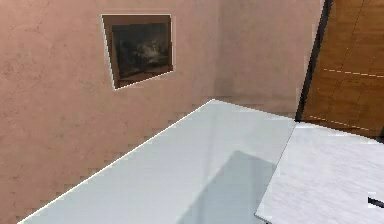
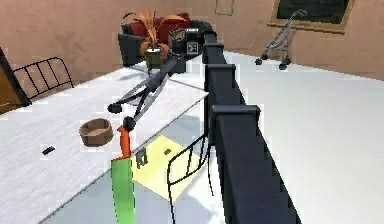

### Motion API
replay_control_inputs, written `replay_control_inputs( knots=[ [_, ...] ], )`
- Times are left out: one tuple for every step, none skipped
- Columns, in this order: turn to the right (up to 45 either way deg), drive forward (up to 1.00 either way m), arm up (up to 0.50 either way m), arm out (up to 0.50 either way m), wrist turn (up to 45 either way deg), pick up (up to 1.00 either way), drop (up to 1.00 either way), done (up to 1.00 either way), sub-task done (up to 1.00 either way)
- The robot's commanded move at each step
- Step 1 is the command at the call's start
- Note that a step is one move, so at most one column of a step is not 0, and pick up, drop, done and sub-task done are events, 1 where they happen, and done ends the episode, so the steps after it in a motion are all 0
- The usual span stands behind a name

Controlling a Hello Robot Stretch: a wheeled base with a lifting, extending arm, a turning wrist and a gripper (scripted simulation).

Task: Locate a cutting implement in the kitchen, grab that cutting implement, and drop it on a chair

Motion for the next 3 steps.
replay_control_inputs(
  knots=[
    [0.0, 0.0, 0.0, 0.0, 45.0, 0.0, 0.0, 0.0, 0.0],
    [0.0, 0.0, 0.0, 0.0, 45.0, 0.0, 0.0, 0.0, 0.0],
    [0.0, 0.0, 0.0, 0.0, 6.0, 0.0, 0.0, 0.0, 0.0]
  ],
)
